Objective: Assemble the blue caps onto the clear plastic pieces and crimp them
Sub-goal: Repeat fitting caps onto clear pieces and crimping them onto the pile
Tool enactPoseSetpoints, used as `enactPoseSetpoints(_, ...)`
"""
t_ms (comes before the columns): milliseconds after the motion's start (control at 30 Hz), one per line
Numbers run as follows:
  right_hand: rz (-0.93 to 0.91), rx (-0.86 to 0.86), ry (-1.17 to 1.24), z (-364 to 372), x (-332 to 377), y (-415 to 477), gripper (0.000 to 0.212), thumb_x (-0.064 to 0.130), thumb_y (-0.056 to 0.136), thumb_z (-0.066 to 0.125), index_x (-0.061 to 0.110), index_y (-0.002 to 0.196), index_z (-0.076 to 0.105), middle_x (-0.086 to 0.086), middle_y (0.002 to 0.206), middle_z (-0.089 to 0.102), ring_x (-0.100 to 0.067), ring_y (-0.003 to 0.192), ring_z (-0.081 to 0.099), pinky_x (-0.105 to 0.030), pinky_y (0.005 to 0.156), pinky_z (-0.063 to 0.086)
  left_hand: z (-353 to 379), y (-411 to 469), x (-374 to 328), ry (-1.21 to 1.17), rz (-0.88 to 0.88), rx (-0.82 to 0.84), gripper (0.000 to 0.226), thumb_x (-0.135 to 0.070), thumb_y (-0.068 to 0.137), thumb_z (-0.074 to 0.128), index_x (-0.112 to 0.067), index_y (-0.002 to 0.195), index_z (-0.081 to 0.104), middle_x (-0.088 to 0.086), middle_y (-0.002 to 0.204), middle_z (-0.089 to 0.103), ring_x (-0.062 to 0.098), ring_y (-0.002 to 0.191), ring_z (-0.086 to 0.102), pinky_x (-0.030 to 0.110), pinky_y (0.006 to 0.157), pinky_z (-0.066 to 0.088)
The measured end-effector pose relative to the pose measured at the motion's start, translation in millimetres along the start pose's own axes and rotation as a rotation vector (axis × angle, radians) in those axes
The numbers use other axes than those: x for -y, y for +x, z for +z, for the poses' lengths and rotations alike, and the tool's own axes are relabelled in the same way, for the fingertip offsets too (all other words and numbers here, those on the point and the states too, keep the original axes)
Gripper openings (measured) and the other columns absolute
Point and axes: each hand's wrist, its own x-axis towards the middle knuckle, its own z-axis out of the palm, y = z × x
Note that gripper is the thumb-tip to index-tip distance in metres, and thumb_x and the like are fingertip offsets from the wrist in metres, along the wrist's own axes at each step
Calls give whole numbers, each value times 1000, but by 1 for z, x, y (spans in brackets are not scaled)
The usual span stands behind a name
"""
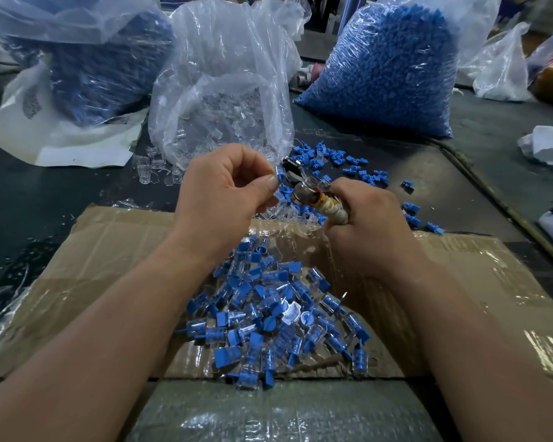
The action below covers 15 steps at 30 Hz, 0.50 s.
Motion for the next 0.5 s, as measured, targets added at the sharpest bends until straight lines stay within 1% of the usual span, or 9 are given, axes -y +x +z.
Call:
enactPoseSetpoints(67,22,17,4,-3,-3,0,23,4,74,57,24,74,46,14,67,41,-2,61,38,-18,54,25,-3,2,0,-32,-36,-26,21,1,80,65,-18,71,61,-3,63,63,9,57,63,21,57,55)
enactPoseSetpoints(133,51,55,13,-8,-6,-1,18,9,74,61,23,79,52,13,69,46,-2,64,41,-20,54,29,-10,6,0,-130,-117,-41,17,-2,79,66,-17,72,64,-4,61,66,8,55,63,18,50,52)
enactPoseSetpoints(200,75,127,37,-13,-7,-3,16,21,74,68,26,79,54,13,72,51,-2,66,44,-23,56,33,-17,9,0,-230,-216,-10,12,-6,76,67,-17,71,67,-4,60,67,6,51,60,15,43,45)
enactPoseSetpoints(267,106,208,53,-17,-5,-4,22,40,68,70,30,80,54,14,75,53,0,70,47,-24,59,38,-21,11,-1,-261,-274,63,5,-14,64,69,-17,68,69,-3,58,66,6,47,55,14,40,39)
enactPoseSetpoints(300,125,247,56,-18,-4,-4,27,46,63,69,31,81,55,16,76,54,0,71,48,-24,60,39,-22,11,-1,-251,-288,112,6,-18,59,69,-17,66,70,-3,57,65,6,45,53,13,38,37)
enactPoseSetpoints(367,154,305,40,-17,-2,-4,34,50,58,71,33,83,57,17,78,54,1,73,48,-21,59,38,-23,9,-3,-222,-305,225,8,-21,55,69,-16,61,70,-1,55,63,5,42,49,12,36,35)
enactPoseSetpoints(467,175,336,-11,-14,-4,-3,39,52,58,74,33,88,58,17,83,53,2,75,45,-21,59,35,-20,8,-5,-184,-314,341,2,-15,60,69,-14,58,68,0,52,61,5,38,46,11,34,32)
enactPoseSetpoints(500,174,342,-30,-12,-4,-3,40,53,58,74,33,88,56,18,83,51,2,76,44,-21,59,33,-19,8,-3,-169,-311,352,7,-10,64,69,-13,58,68,1,51,60,5,38,44,10,34,31)
